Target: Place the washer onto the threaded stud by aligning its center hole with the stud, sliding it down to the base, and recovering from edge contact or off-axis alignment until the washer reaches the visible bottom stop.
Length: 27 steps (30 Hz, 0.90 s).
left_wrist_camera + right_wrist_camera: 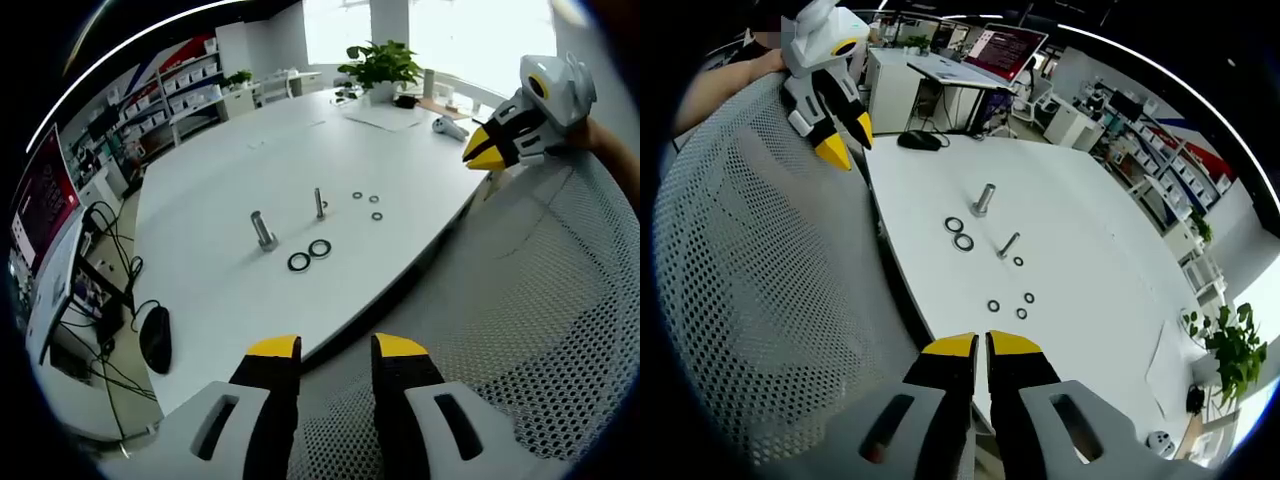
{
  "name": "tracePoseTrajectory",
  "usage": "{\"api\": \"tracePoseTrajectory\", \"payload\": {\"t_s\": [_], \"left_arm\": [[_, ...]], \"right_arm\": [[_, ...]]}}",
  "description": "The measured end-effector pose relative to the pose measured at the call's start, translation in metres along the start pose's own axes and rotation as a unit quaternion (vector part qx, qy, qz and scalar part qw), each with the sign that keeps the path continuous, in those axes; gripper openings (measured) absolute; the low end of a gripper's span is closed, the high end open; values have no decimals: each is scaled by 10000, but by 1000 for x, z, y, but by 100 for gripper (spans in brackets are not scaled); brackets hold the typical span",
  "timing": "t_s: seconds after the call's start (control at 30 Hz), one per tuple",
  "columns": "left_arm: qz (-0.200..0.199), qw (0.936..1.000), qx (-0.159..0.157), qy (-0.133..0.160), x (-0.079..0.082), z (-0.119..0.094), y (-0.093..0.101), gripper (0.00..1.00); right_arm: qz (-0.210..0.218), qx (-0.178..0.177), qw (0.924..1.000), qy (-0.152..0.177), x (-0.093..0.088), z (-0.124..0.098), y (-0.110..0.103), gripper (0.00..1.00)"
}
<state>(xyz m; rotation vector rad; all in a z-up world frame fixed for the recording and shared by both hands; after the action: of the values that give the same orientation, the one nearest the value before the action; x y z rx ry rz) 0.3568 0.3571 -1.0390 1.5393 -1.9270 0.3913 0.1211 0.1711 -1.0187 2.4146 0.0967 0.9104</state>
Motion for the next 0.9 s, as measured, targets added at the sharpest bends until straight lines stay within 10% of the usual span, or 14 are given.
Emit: {"api": "tracePoseTrajectory", "payload": {"t_s": [0.9], "left_arm": [[-203,9991,-351,-138,-2,-1,8,0]], "right_arm": [[2,-57,9999,135,0,1,2,7]]}}
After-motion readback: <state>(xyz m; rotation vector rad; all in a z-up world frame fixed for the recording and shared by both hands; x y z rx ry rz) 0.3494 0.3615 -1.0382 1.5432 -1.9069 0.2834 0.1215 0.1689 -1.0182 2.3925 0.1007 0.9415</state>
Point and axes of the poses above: the point that each gripper's makers call its tool centre point, and the gripper's own axes: z roughly forward along the fingers, y roughly to its right, x roughly out of its top, the point moved 10 cm from there along -z, roughly backward along the fingers, and after that the axes turned 15 degrees about -x, right-handed, at the moved point
